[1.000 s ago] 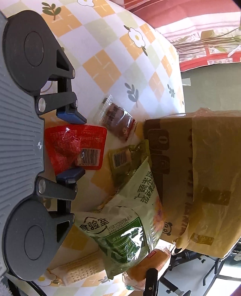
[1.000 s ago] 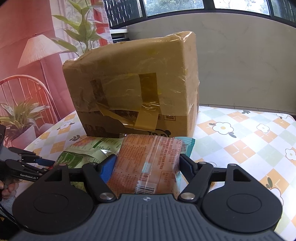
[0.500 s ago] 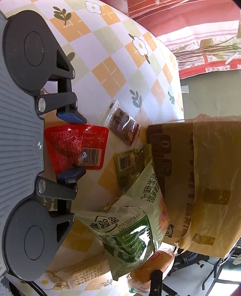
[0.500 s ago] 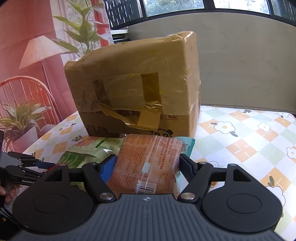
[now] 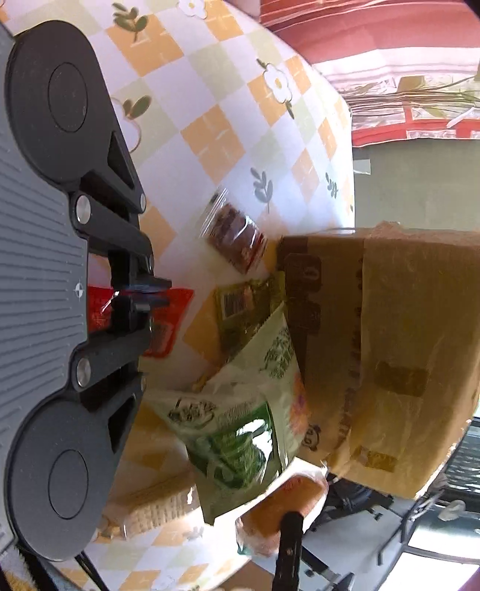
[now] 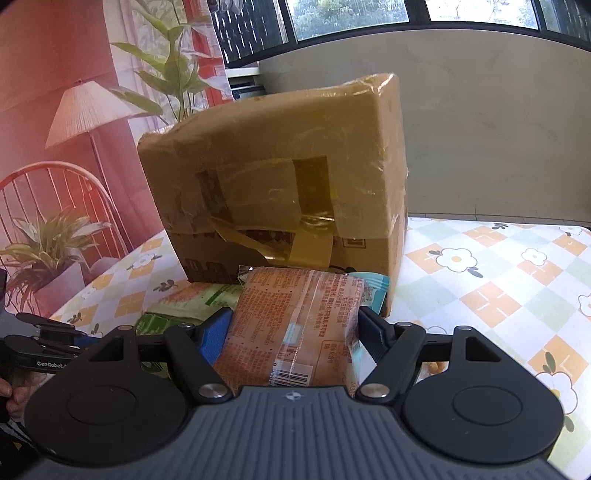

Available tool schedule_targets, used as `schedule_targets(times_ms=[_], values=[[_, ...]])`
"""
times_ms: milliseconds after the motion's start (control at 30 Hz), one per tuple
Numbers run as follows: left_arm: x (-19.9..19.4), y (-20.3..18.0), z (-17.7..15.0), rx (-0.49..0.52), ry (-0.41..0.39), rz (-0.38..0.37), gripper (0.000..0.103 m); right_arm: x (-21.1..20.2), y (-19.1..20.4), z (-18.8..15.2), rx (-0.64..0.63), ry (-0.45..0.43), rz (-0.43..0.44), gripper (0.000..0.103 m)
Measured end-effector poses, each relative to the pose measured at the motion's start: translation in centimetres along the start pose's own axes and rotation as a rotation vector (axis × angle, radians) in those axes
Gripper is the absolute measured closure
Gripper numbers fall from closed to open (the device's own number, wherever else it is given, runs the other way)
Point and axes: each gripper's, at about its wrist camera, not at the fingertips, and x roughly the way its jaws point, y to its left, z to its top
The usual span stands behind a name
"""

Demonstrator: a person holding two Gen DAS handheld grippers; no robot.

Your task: Organize snacks

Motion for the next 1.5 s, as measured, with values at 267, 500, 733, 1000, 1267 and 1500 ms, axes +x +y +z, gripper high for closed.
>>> schedule_targets(times_ms=[267,500,733,1000,1267,1500], values=[[1.5,3.3,2.3,-0.137,-0.030,0.030,0.095,-0.1,0.1,0.0,0.003,-0.004,0.001,0.029],[0.0,4.1,1.8,-0.147,0.007,0.016,0.058,-0.4,-0.1,-0.1,0.004,-0.005,0.013,0.029],[1.4,3.3,0.8,-0.134,0.043,0.031,0.052,0.0,0.0,0.1,0.001,0.001,0.034,0.029],[2.4,1.8,0.8,-0.085,0.033,0.034,0.042,-0.3,-0.1,0.1,0.009,0.001,0.031,0.029],[2.8,1.3,0.9,-0.091,0.017,0.032,0.060,0.1,0.1,0.1,0.012,0.013,0.035,0.029],[2.5,1.1,1.0,-0.116,-0.014,-0.029,0.082,0.0,0.1,0.3,0.012,0.006,0.037,0.029]])
